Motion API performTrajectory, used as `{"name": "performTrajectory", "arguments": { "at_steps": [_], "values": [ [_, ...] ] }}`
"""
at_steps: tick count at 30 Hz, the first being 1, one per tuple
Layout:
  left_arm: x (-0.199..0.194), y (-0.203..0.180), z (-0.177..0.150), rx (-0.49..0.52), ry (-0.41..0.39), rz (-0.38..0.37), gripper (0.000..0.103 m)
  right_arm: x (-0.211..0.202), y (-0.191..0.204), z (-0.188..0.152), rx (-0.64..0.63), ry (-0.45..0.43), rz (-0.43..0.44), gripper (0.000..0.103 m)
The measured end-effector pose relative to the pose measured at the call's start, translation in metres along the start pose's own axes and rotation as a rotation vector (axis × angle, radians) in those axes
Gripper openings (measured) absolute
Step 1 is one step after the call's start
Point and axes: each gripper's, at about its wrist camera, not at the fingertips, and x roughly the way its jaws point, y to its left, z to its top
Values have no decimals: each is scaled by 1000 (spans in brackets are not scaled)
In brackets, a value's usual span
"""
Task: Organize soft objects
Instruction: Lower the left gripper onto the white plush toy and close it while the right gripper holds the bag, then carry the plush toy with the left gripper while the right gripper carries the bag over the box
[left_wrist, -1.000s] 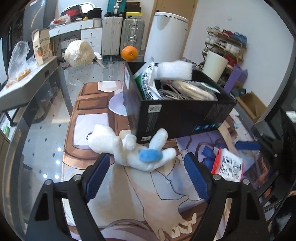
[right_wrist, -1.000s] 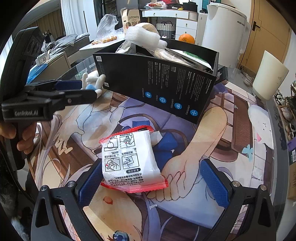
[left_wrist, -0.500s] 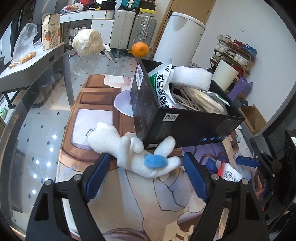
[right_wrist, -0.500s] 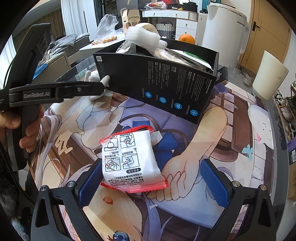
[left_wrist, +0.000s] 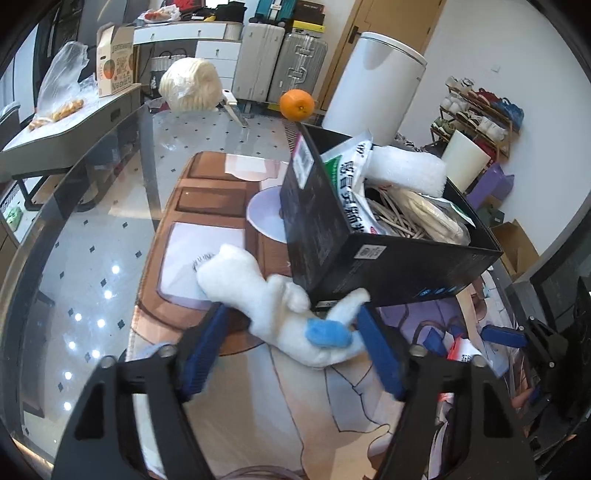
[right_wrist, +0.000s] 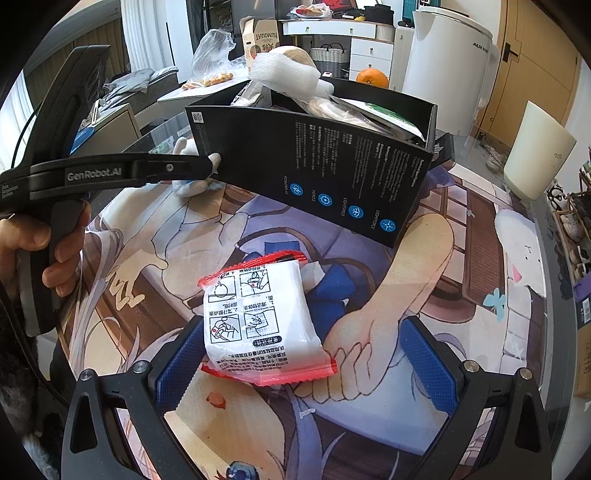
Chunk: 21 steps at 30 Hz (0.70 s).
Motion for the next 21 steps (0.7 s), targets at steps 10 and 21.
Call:
{"name": "performTrajectory", "arguments": {
  "at_steps": [10, 21],
  "values": [
    [-8, 3, -8, 25, 1, -19, 37, 0, 1, 1, -2, 1, 0, 102],
    [-31, -11, -31, 97, -37, -44, 36, -1, 3, -2, -9, -5, 5, 98]
  ]
}}
